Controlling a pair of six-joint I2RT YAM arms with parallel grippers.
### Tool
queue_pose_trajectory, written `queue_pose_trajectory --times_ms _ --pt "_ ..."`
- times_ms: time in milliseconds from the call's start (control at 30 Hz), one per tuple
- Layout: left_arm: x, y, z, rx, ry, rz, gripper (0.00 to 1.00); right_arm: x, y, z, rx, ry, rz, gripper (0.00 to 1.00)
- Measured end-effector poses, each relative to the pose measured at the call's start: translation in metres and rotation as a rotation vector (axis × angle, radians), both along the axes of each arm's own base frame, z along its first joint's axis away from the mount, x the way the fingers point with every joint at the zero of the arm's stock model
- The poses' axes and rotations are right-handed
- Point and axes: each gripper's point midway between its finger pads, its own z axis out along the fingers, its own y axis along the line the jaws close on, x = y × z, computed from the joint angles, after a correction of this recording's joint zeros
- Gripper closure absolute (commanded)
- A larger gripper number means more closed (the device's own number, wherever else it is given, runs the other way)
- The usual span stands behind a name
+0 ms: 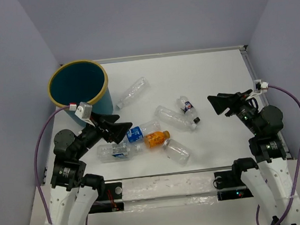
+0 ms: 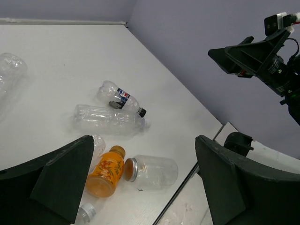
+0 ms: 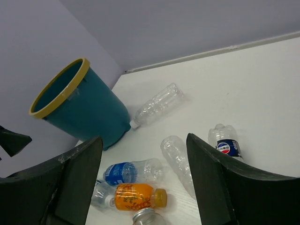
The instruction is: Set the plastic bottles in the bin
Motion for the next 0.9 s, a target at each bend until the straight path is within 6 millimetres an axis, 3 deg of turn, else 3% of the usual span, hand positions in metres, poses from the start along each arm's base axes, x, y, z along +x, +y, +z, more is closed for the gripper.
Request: queue_pose_trajectory --times_ms 333,400,467,533,733,900 --pt "0.001 -0.004 0.011 -0.038 -0.015 -0.024 0.02 0.007 0.003 -0.014 -0.013 0.055 0.016 0.24" --pt "0.002 -0.005 0.012 -0.042 -0.014 -0.023 0.09 0.009 0.004 -0.02 -0.017 0.077 0.024 0.24" --pt "0.006 -0.007 0.009 -0.046 0.006 -0.025 0.24 0.011 0.005 -0.024 -0.02 0.095 0.03 0.24" --pt "0.01 -0.015 0.004 -0.054 0.047 -0.036 0.26 0.012 0.005 -0.027 -0.02 0.107 0.033 0.24" --pt "0.009 -0.068 -0.039 -0.035 0.255 -0.095 0.26 0.021 0.006 -0.04 -0.025 0.158 0.034 0.24" --pt "0.03 -0.089 -0.09 0.057 0.399 0.041 0.2 0.036 0.006 -0.064 -0.045 0.242 0.031 0.24"
